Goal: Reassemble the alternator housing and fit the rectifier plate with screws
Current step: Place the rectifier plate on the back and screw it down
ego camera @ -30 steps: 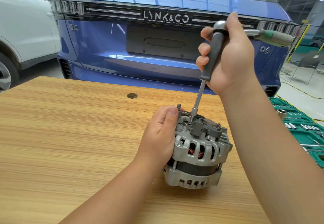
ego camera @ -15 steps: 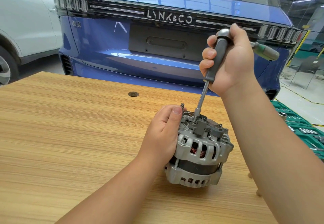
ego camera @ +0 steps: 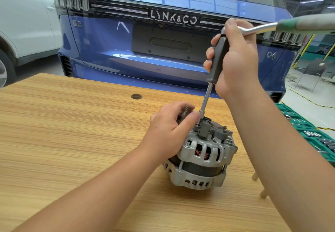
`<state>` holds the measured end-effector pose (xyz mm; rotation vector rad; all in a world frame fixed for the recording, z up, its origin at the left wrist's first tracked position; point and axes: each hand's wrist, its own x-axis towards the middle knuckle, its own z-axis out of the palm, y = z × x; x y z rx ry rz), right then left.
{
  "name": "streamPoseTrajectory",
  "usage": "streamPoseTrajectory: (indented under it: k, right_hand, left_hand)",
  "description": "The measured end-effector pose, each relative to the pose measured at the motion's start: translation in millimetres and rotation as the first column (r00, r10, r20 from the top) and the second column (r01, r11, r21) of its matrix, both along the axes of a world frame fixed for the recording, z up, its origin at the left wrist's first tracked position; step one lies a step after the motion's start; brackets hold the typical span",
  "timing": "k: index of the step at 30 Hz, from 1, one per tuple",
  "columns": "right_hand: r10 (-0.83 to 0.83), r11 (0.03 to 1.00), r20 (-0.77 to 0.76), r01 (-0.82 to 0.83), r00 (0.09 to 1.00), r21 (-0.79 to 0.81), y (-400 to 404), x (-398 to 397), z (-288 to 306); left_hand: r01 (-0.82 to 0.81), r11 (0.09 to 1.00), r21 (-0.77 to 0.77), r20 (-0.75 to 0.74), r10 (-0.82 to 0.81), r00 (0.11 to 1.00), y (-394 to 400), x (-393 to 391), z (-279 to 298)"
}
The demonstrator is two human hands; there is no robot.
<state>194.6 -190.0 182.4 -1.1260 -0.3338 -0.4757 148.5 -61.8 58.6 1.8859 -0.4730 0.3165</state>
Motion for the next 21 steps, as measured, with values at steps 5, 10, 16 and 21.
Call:
streamPoseTrajectory:
  k: [5, 10, 16, 21]
  right_hand:
    - [-0.2, 0.95, 0.17, 0.234, 0.965, -0.208, 0, -1, 4]
    - [-0.268, 0.657, 0.382, 0.458, 0.885, -0.6, -7, -1, 8]
    - [-0.244, 0.34, 0.342, 0.41, 0.907, -0.846, 3, -5, 42]
    - [-0.349, 0.493, -0.107, 0.085, 0.931, -0.866, 10, -1, 73]
  left_hand:
    - [0.104, 0.994, -0.042, -0.058, -0.106, 0.993, -10, 10, 35]
    - [0.062, 0.998, -0.013, -0.034, -0.063, 0.997, -16, 10, 30]
    - [0.028, 1.0, 0.012, -0.025, -0.028, 0.999, -13, 4, 30]
    - [0.045, 0.997, 0.071, -0.043, -0.042, 0.998, -12, 3, 30]
